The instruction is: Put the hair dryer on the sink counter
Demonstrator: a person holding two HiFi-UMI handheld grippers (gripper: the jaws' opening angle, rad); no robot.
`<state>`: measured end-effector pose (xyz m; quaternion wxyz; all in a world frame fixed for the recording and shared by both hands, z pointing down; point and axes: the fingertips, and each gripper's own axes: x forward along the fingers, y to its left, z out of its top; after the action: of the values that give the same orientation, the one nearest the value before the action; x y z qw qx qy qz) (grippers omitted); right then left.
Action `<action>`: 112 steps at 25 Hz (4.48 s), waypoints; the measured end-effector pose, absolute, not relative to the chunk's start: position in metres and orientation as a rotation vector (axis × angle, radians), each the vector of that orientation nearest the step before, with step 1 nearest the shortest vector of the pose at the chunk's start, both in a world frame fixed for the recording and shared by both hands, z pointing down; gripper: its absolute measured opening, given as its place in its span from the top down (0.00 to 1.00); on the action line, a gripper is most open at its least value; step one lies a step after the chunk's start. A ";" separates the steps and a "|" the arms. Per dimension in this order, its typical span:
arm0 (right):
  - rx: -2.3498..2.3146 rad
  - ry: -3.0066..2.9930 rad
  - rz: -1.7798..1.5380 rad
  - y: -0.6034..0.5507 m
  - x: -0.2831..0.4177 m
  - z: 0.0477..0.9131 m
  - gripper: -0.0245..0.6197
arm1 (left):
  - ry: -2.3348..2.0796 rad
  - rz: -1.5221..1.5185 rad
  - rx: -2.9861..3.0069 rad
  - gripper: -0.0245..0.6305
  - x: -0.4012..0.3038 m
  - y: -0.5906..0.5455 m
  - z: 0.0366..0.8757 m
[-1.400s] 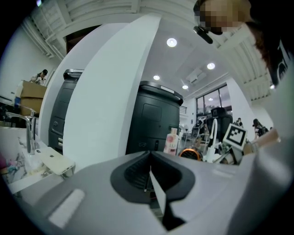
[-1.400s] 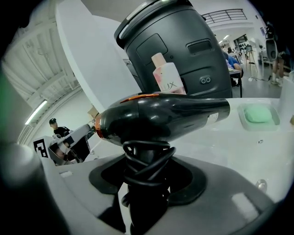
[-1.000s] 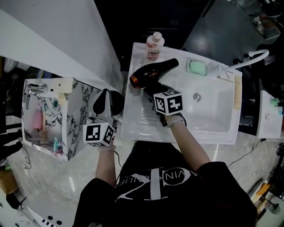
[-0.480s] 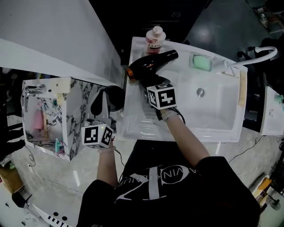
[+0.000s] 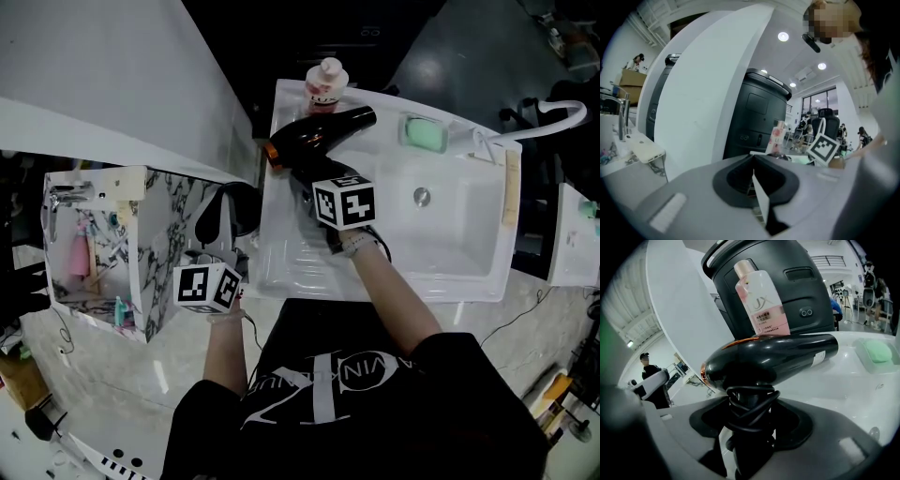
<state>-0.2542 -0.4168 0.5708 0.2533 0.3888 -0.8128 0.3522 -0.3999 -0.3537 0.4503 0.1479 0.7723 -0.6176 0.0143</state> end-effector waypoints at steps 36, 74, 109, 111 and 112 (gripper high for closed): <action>1.021 -2.244 0.899 -0.394 -0.217 0.557 0.44 | -1.740 0.050 2.280 0.96 -0.373 -0.333 0.440; 1.268 -2.525 0.599 -0.318 -0.140 0.445 0.96 | -1.749 -0.013 2.388 0.96 -0.348 -0.271 0.397; 1.394 -2.753 0.295 -0.334 -0.106 0.343 0.96 | -1.877 -0.110 2.512 0.96 -0.347 -0.298 0.317; 1.398 -2.761 0.295 -0.334 -0.105 0.341 0.96 | -1.881 -0.113 2.513 0.96 -0.348 -0.298 0.315; 1.397 -2.764 0.295 -0.334 -0.105 0.340 0.96 | -1.884 -0.116 2.511 0.96 -0.349 -0.299 0.315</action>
<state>-0.1052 -0.3345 0.3401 0.0153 0.4489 -0.8884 0.0947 -0.3488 -0.2985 0.3148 0.0000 0.7993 -0.5997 -0.0371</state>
